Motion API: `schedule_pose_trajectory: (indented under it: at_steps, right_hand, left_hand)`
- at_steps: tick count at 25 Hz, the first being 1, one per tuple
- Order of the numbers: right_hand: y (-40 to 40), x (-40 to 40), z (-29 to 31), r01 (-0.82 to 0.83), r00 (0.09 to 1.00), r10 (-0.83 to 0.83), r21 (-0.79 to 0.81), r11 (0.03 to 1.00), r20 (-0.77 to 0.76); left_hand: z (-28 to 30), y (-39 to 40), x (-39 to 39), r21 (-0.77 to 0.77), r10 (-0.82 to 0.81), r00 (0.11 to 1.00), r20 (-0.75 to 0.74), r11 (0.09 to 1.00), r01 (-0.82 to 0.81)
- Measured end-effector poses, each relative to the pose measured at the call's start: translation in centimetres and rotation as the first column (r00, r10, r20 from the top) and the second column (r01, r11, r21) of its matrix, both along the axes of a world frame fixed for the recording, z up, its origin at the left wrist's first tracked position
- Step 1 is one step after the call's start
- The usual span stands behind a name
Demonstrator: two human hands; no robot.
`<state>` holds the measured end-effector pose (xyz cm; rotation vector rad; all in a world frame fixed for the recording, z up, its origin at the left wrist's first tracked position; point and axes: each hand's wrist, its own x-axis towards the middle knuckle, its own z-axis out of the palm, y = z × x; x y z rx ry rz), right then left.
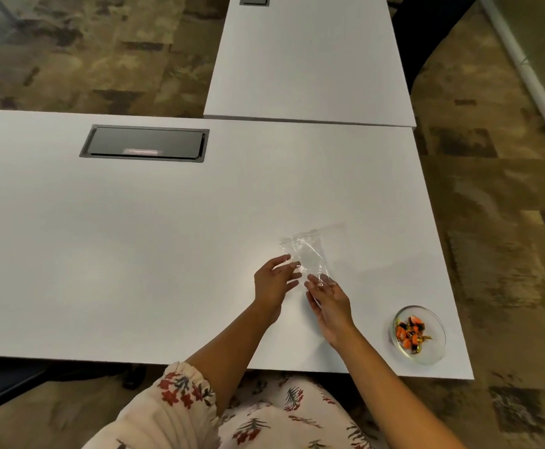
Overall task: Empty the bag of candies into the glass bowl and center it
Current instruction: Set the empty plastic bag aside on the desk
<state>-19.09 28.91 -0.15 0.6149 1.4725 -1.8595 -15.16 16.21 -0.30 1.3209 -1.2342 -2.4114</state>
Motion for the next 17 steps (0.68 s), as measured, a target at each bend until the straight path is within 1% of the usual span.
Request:
schedule_pose_trajectory:
  at_steps: [4, 9, 13, 17]
  right_hand:
    - [-1.4, 0.5, -0.6, -0.068, 0.996, 0.075, 0.133, 0.989, -0.051]
    - [-2.6, 0.5, -1.4, -0.114, 0.986, 0.142, 0.272, 0.955, -0.084]
    - [-3.1, 0.6, -1.5, -0.123, 0.983, 0.155, 0.266, 0.956, -0.102]
    - [-3.0, 0.7, -1.9, -0.129, 0.98, 0.164, 0.268, 0.955, -0.114]
  left_hand:
    - [-0.2, -1.7, 1.2, -0.032, 0.028, 1.0, 0.007, 0.999, -0.028]
    - [-1.0, -5.5, 3.6, -0.126, 0.056, 0.995, 0.086, 0.991, -0.045]
    - [-2.2, -8.9, 6.6, -0.166, 0.115, 0.978, 0.173, 0.982, -0.086]
    - [-3.5, -11.5, 9.6, -0.233, 0.146, 0.954, 0.263, 0.969, -0.084]
